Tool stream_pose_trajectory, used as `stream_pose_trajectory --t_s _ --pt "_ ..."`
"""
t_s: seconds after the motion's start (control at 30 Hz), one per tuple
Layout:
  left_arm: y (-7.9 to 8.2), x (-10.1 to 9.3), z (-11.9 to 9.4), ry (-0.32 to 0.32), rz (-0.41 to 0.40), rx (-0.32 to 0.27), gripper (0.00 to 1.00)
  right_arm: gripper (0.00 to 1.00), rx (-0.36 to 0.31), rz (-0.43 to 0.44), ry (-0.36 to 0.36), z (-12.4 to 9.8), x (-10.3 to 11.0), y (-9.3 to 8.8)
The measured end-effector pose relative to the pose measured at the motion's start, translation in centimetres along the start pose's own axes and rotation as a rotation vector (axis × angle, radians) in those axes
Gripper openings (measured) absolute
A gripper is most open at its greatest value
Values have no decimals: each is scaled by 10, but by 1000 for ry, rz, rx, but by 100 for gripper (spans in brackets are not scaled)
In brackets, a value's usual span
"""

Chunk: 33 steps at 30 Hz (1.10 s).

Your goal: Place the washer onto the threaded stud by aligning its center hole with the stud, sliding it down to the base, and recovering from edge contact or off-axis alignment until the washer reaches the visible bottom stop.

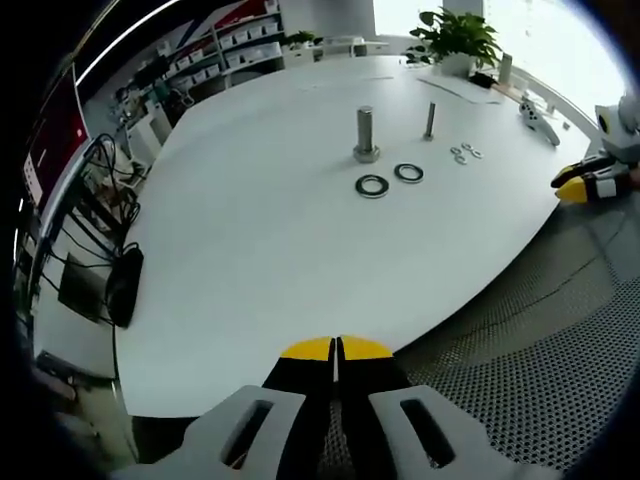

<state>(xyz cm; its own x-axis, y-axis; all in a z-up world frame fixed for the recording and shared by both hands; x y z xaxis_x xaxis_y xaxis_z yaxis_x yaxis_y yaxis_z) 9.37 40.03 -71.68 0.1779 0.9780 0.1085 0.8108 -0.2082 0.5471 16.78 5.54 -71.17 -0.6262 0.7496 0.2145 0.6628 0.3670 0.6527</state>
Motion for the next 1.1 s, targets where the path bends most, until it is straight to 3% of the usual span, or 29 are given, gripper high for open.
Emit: stream_pose_trajectory --t_s 1.1 --pt "0 0 0 1 -1 -3 0 20 -11 8 -6 -1 0 0"
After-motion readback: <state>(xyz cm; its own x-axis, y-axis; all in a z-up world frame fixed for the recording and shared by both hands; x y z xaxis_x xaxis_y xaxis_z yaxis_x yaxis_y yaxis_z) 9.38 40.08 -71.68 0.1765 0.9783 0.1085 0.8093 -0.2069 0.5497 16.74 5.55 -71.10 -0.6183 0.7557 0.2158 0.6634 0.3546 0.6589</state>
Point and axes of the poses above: the point that each gripper's makers call its tool centre point, and the gripper's own axes: z roughly forward along the fingers, x roughly to its left, y roughly out of its top, the point moved 7 cm from there along -z, roughly backward along the fingers, and after that the axes turned 1 degree about y, right-handed, at the moved point
